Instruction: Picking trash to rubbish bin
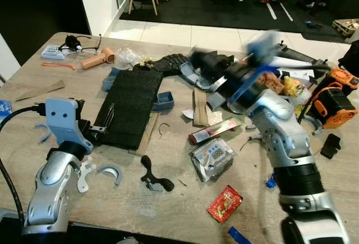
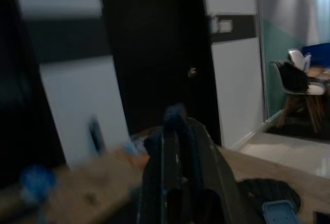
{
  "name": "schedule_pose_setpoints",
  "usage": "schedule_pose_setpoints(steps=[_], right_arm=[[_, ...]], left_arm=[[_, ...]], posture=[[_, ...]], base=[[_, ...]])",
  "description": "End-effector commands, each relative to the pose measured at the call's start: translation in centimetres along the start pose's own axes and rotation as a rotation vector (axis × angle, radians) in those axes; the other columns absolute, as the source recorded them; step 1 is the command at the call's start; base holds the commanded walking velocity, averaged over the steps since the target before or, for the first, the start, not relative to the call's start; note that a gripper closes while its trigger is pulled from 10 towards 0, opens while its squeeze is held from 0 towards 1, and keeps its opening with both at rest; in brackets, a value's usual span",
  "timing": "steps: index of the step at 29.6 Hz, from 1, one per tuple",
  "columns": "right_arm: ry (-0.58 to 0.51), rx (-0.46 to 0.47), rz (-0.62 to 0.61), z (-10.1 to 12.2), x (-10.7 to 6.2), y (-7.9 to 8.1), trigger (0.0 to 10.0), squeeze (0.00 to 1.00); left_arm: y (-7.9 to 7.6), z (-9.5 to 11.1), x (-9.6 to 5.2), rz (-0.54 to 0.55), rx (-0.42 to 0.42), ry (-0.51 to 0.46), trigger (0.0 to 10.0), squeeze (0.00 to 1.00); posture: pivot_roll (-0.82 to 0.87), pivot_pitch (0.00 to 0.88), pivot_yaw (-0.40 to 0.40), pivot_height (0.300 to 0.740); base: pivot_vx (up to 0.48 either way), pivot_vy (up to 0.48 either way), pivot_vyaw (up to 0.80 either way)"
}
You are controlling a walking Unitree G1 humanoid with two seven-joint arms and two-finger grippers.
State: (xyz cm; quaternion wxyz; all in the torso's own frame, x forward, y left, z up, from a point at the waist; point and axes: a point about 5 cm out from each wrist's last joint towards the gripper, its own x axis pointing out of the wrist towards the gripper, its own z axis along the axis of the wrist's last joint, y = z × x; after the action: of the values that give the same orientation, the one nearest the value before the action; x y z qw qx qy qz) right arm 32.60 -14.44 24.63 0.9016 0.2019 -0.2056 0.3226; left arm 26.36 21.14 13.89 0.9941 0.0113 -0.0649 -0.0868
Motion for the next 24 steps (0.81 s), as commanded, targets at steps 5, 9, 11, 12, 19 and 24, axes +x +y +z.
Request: schedule_pose_setpoints(steps=[5,9,11,12,19,24], right_arm=[[-0.117,0.490,-0.068,-2.1,-4.2,-2.2,10.0,0.00],[-0.054,0.462,-0.101,-3.6,-5.0,-2.4,10.0,0.00],[0.033,0.447,-0.150,-5.3,-6.1,-2.5,10.0,0.00],[0.048,0.446,-0.168,-5.7,-6.4,-2.6,10.0,0.00],[0.123,0.401,-0.171,-6.3,-6.6,-2.8,10.0,0.00],[0.129,0.399,-0.151,-6.5,-6.3,-2.8,10.0,0.00]], left_arm=[[0.7,-0.5,0.0,0.100,0.015,-0.003,10.0,0.00],[0.8,-0.5,-0.2,0.127,0.002,-0.005,10.0,0.00],[0.9,-0.7,-0.4,0.154,-0.011,-0.006,10.0,0.00],[0.9,-0.8,-0.6,0.162,-0.017,-0.005,10.0,0.00],[1.0,-1.1,-0.5,0.187,-0.023,0.004,10.0,0.00],[1.2,-1.3,0.0,0.184,-0.029,0.010,10.0,0.00]], posture=[[-0.12,0.000,-0.010,0.740],[-0.11,0.000,-0.015,0.740],[-0.10,0.000,-0.022,0.740],[-0.10,0.000,-0.022,0.740],[-0.11,0.000,-0.025,0.740],[-0.12,0.000,-0.021,0.740]], base=[[0.000,0.000,0.00],[0.000,0.000,0.00],[0.000,0.000,0.00],[0.000,0.000,0.00],[0.000,0.000,0.00],[0.000,0.000,0.00]])
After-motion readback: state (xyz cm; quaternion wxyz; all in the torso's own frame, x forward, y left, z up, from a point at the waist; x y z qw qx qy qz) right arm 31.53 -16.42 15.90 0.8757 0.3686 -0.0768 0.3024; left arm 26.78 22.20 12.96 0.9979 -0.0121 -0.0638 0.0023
